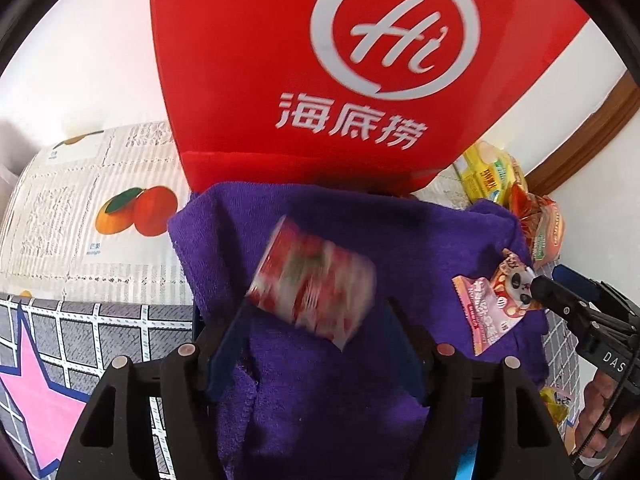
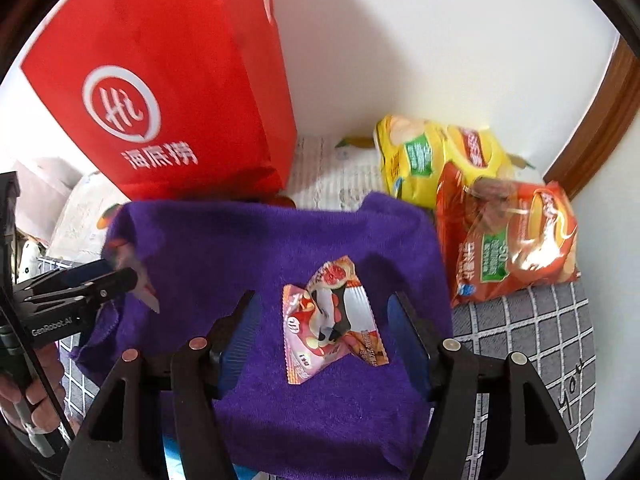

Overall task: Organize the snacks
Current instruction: 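Open both tools to drop the packets onto the purple cloth, then grasp the pink-yellow chip bag with the right tool while the left tool grasps the pink candy packet, then carry both held packets over the purple cloth and lower them, then open both tools to drop the packets onto the purple cloth, then grasp the green snack bag with the right tool while the left tool grasps the pink rectangular packet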

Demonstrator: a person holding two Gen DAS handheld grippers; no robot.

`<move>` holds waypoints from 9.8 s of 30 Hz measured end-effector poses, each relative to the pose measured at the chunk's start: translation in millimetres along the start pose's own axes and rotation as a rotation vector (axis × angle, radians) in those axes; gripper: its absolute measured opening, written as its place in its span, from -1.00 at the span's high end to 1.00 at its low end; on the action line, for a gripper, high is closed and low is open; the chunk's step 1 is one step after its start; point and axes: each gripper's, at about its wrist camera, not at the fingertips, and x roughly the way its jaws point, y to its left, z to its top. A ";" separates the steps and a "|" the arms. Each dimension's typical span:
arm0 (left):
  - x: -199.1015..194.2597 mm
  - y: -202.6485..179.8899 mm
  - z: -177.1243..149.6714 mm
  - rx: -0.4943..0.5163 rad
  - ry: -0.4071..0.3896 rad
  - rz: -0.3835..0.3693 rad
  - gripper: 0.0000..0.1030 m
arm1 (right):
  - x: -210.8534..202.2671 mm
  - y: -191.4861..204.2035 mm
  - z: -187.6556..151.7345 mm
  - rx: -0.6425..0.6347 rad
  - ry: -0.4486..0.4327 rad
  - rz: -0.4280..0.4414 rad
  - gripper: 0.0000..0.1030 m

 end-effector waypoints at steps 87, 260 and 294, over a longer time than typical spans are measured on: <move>-197.2 -3.9 -129.0 0.142 -0.218 0.001 -0.28 | -198.9 -25.1 -262.0 0.248 -0.287 0.040 0.14; -116.5 -31.0 -36.3 0.059 -0.108 -0.173 -0.09 | -103.9 -22.3 -248.8 0.203 -0.209 0.001 -0.51; -97.5 28.9 -178.9 0.104 -0.071 0.000 -0.10 | -76.6 -13.6 -282.6 0.200 -0.216 0.050 0.08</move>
